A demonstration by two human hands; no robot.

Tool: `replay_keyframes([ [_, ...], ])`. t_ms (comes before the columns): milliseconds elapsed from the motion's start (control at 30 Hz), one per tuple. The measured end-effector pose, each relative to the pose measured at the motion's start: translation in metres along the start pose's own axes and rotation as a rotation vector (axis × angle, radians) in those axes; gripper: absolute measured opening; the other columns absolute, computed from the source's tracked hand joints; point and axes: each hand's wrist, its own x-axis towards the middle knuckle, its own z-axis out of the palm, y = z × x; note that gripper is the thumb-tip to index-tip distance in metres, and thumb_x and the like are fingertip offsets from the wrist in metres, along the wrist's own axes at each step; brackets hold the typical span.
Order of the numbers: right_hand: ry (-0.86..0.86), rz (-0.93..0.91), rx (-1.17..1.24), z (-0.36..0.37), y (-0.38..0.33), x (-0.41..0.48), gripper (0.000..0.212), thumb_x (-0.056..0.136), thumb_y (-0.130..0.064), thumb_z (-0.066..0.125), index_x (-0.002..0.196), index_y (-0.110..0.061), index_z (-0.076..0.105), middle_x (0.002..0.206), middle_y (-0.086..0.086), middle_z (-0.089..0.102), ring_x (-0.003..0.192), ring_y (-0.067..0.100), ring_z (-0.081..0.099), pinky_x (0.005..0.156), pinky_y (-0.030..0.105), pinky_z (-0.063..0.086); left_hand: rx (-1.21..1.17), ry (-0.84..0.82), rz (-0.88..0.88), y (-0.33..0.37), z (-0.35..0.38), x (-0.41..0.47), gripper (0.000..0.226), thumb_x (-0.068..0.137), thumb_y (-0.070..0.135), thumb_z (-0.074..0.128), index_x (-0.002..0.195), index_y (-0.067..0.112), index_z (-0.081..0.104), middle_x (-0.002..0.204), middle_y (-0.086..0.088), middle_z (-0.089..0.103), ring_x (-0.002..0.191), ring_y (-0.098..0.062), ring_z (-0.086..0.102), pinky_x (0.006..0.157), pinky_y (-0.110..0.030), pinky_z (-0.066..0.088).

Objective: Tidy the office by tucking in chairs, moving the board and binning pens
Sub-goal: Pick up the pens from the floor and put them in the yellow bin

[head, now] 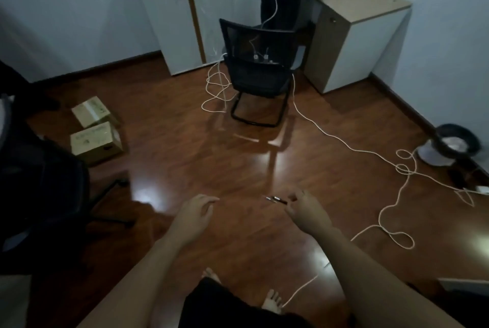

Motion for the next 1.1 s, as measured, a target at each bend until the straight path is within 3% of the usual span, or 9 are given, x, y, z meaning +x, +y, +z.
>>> replay_keyframes([
  [133, 0.033, 0.069, 0.045, -0.01, 0.035, 0.01, 0.028, 0.099, -0.027, 0.071, 0.123, -0.012, 0.07, 0.122, 0.014, 0.069, 0.113, 0.042, 0.069, 0.094, 0.049, 0.056, 0.037, -0.063, 0.047, 0.029, 0.012, 0.041, 0.029, 0.105, 0.015, 0.06, 0.129, 0.019, 0.077, 0.127, 0.005, 0.073, 0.115, -0.01, 0.067, 0.093, 0.001, 0.036],
  [333, 0.021, 0.146, 0.068, -0.021, 0.058, 0.047, 0.031, 0.098, -0.03, 0.069, 0.127, -0.017, 0.072, 0.126, 0.01, 0.067, 0.118, 0.036, 0.068, 0.1, 0.048, 0.055, 0.053, -0.12, 0.138, 0.051, 0.027, 0.117, 0.029, 0.105, 0.016, 0.06, 0.128, 0.022, 0.077, 0.124, 0.007, 0.072, 0.111, -0.01, 0.068, 0.091, -0.018, 0.045],
  [533, -0.041, 0.173, 0.01, -0.038, 0.07, 0.096, 0.033, 0.1, -0.033, 0.068, 0.129, -0.018, 0.072, 0.13, 0.008, 0.066, 0.12, 0.033, 0.067, 0.099, 0.044, 0.054, 0.024, -0.122, 0.155, 0.06, 0.048, 0.197, 0.029, 0.102, 0.009, 0.064, 0.125, 0.016, 0.079, 0.119, 0.002, 0.075, 0.108, -0.014, 0.07, 0.083, -0.003, 0.036],
  [867, -0.135, 0.24, 0.011, -0.048, 0.099, 0.188, 0.032, 0.103, -0.036, 0.065, 0.127, -0.018, 0.073, 0.129, 0.006, 0.068, 0.115, 0.032, 0.069, 0.091, 0.043, 0.056, 0.024, -0.269, 0.154, 0.046, 0.089, 0.302, 0.028, 0.097, 0.014, 0.064, 0.12, 0.019, 0.08, 0.118, 0.001, 0.077, 0.11, -0.018, 0.071, 0.093, -0.018, 0.041],
  [1100, -0.229, 0.25, 0.035, -0.006, 0.15, 0.275, 0.031, 0.099, -0.033, 0.068, 0.123, -0.015, 0.073, 0.123, 0.009, 0.073, 0.115, 0.034, 0.07, 0.095, 0.043, 0.057, 0.03, -0.348, 0.03, 0.024, 0.157, 0.37, 0.032, 0.096, 0.017, 0.06, 0.121, 0.017, 0.08, 0.116, -0.002, 0.077, 0.108, -0.021, 0.073, 0.09, -0.013, 0.038],
])
